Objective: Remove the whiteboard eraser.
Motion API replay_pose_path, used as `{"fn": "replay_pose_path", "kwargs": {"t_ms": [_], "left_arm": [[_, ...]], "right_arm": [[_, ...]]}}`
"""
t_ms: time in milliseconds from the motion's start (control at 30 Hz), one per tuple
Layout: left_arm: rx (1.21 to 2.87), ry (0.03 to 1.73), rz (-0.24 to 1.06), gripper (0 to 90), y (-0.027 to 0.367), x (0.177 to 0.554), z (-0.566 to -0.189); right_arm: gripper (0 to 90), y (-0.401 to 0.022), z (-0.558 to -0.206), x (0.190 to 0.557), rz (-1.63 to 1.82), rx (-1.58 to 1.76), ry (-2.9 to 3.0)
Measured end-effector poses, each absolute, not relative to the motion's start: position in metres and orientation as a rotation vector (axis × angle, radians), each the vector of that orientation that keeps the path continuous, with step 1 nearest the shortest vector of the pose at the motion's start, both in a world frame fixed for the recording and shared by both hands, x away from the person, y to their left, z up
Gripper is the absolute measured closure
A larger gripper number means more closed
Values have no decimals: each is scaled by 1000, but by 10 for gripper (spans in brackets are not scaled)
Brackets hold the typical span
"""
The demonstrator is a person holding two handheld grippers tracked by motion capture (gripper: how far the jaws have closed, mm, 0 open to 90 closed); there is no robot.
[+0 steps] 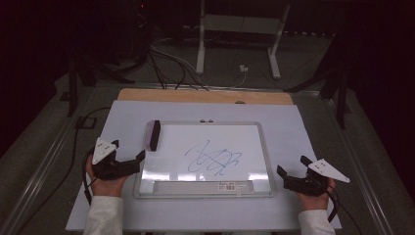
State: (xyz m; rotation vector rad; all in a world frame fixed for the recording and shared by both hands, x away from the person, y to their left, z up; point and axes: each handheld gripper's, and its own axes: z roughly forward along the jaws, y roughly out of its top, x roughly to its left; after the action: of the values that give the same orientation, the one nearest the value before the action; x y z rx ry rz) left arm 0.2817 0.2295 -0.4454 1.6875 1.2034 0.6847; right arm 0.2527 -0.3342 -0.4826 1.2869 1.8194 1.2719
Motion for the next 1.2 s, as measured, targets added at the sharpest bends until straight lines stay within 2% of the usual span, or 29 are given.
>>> {"fn": "replay_pose_path", "kwargs": {"t_ms": [467,700,1000,1200], "left_arm": [[1720,1271,647,75,208,327,-460],[1790,1300,629,99,201,342,-476],[1823,1342,569,179,197,354,-490],[1854,1387,553,274,194,360,-499]], "right_arm": [[2,-335,-483,255,1279,1291,1818],[2,-335,-483,254,1285,1292,1815],[2,-334,-483,254,1284,1289,1816],[2,-335,-483,254,1286,1289,1815]]}}
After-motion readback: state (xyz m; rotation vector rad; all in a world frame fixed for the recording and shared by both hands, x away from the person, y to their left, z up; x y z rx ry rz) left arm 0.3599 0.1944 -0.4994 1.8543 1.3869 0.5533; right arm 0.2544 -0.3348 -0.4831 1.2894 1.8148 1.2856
